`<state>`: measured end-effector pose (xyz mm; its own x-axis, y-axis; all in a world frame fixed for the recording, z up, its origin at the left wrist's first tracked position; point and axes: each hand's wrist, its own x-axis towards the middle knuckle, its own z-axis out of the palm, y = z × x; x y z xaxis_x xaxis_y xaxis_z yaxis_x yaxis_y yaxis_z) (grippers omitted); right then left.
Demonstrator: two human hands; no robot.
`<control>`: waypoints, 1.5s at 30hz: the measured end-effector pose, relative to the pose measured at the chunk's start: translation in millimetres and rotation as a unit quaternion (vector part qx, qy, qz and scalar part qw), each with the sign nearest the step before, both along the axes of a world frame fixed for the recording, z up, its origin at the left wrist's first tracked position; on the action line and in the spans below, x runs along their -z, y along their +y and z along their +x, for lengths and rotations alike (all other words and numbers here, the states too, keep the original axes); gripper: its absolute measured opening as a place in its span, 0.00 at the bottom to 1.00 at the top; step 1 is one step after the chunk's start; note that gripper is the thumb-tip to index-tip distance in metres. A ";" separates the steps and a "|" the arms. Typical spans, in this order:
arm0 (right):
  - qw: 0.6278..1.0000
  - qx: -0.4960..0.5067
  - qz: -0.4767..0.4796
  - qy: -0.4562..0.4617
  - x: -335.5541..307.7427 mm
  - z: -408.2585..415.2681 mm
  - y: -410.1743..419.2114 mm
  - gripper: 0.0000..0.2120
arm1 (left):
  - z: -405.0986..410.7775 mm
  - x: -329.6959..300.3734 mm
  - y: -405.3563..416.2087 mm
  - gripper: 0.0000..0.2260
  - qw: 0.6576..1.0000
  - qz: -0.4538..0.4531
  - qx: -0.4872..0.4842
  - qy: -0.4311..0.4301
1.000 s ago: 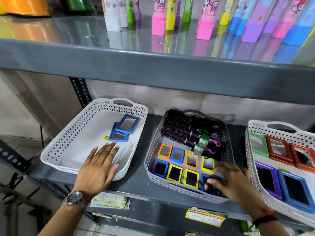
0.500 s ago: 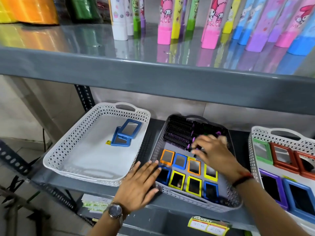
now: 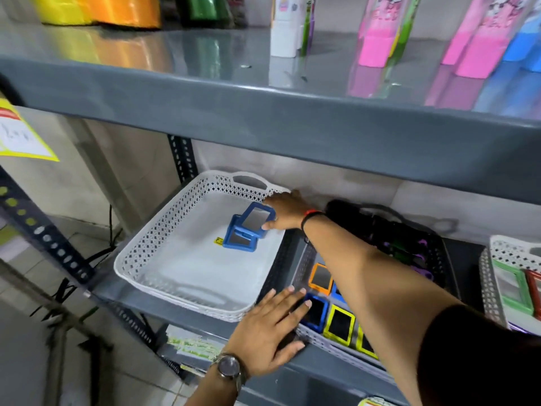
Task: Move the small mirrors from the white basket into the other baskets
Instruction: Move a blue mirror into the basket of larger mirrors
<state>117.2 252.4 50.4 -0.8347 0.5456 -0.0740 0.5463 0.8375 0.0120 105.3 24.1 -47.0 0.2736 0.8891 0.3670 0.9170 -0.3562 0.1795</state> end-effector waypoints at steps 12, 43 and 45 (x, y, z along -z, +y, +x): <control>0.994 0.044 -0.030 -0.096 24.3 -23.0 22.1 0.38 | -4.8 5.5 2.2 0.26 0.999 -0.003 0.015 -0.033; 0.981 0.161 0.036 0.100 -70.1 328.8 -72.8 0.41 | 8.7 -3.9 -6.1 0.23 0.996 0.003 -0.051 -0.074; 0.969 0.239 -0.014 0.062 -59.4 394.6 -85.3 0.42 | 11.3 -3.4 -5.1 0.23 0.996 0.008 -0.056 -0.074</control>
